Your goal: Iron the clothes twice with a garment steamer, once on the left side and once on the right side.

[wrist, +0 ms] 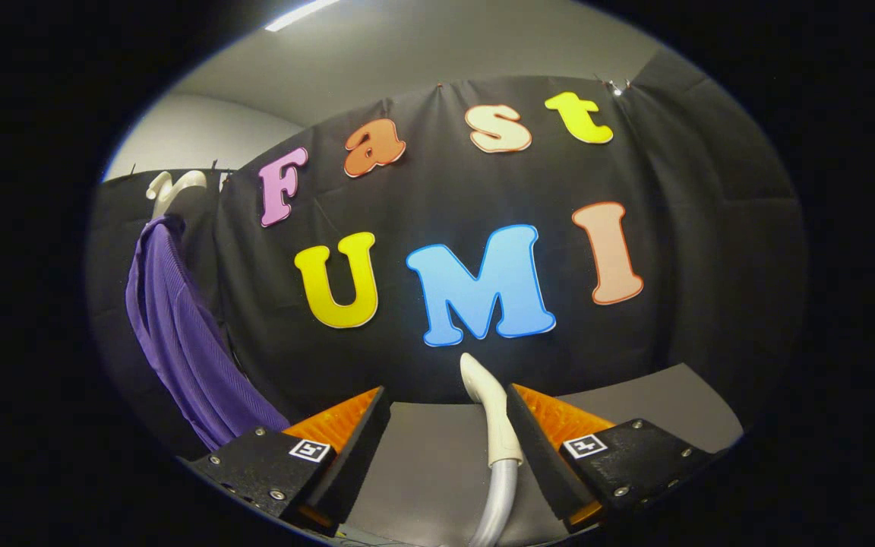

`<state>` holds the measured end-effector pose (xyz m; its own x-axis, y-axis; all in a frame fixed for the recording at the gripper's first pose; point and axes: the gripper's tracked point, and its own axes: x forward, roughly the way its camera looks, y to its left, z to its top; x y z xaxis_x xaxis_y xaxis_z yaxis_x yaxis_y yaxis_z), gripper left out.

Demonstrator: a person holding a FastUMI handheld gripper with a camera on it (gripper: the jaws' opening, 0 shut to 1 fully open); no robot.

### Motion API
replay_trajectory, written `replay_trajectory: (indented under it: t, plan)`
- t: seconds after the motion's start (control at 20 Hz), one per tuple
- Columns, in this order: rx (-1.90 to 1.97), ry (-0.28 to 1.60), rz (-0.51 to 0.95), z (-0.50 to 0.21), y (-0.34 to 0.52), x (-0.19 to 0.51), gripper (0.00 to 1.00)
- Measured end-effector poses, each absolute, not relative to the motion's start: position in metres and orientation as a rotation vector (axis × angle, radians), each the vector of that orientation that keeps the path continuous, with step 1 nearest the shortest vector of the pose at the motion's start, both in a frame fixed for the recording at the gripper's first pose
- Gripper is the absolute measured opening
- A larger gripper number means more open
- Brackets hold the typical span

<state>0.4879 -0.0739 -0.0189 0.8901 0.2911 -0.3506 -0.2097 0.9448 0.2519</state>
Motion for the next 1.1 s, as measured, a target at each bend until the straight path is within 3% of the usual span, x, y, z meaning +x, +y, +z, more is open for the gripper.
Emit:
replay_trajectory:
  t: [0.9,1.1]
  plan:
    - [0.583,0.825,0.318,-0.139,-0.080,0.545,0.94]
    - [0.668,0.895,0.327,-0.149,-0.081,0.546,0.87]
